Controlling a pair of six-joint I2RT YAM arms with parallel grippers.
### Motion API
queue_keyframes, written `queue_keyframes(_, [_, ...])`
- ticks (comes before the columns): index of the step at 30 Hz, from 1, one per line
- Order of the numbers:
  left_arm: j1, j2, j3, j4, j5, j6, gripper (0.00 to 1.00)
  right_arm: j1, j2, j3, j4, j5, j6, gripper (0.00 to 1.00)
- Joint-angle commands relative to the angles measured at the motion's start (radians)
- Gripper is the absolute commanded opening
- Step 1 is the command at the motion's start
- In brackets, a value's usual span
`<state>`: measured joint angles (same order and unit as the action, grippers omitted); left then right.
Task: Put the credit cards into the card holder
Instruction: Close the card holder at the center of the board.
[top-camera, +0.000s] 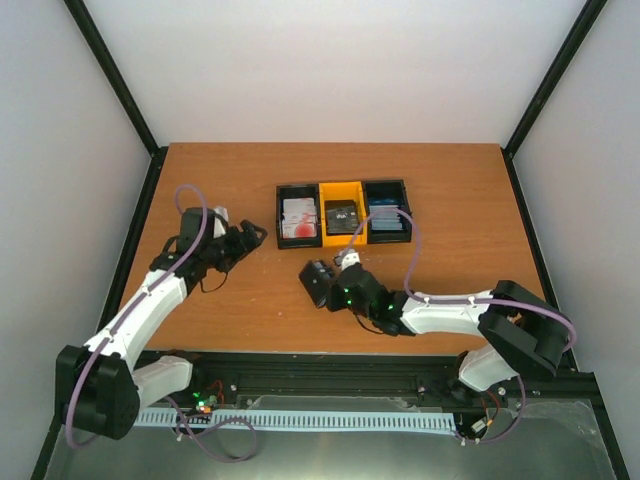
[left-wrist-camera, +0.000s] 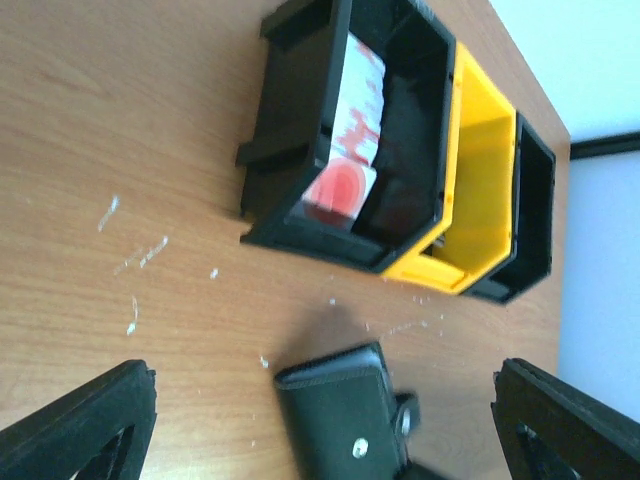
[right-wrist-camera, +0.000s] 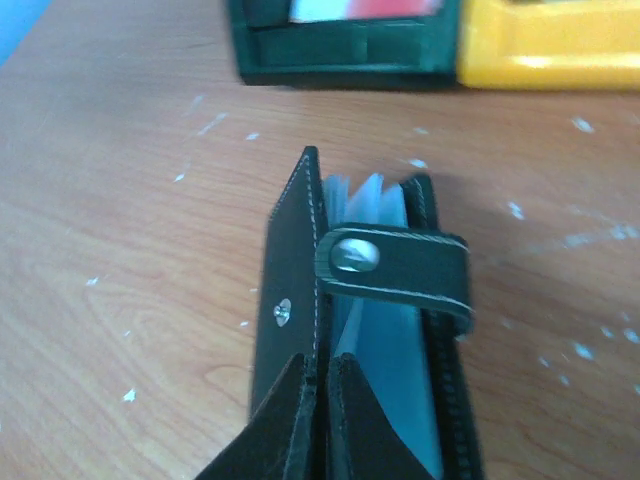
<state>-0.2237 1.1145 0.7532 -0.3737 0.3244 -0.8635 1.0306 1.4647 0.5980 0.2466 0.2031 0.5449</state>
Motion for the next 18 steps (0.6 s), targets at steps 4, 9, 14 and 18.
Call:
queue_keyframes(4, [0.003, -0.084, -0.156, 0.196, 0.216, 0.008, 0.94, -0.091, -0.004, -0.065, 0.056, -0.074, 0.500, 0.03])
queue_keyframes(9, [0.003, -0.094, -0.236, 0.276, 0.302, 0.013, 0.94, -0.099, 0.051, -0.063, 0.078, -0.109, 0.602, 0.03])
queue_keyframes(14, [0.001, -0.052, -0.290, 0.310, 0.370, 0.036, 0.93, -0.098, 0.075, -0.055, 0.029, -0.111, 0.623, 0.07])
queue_keyframes(18, [-0.006, -0.007, -0.298, 0.328, 0.395, 0.058, 0.93, -0.098, 0.039, -0.073, 0.007, -0.109, 0.601, 0.30])
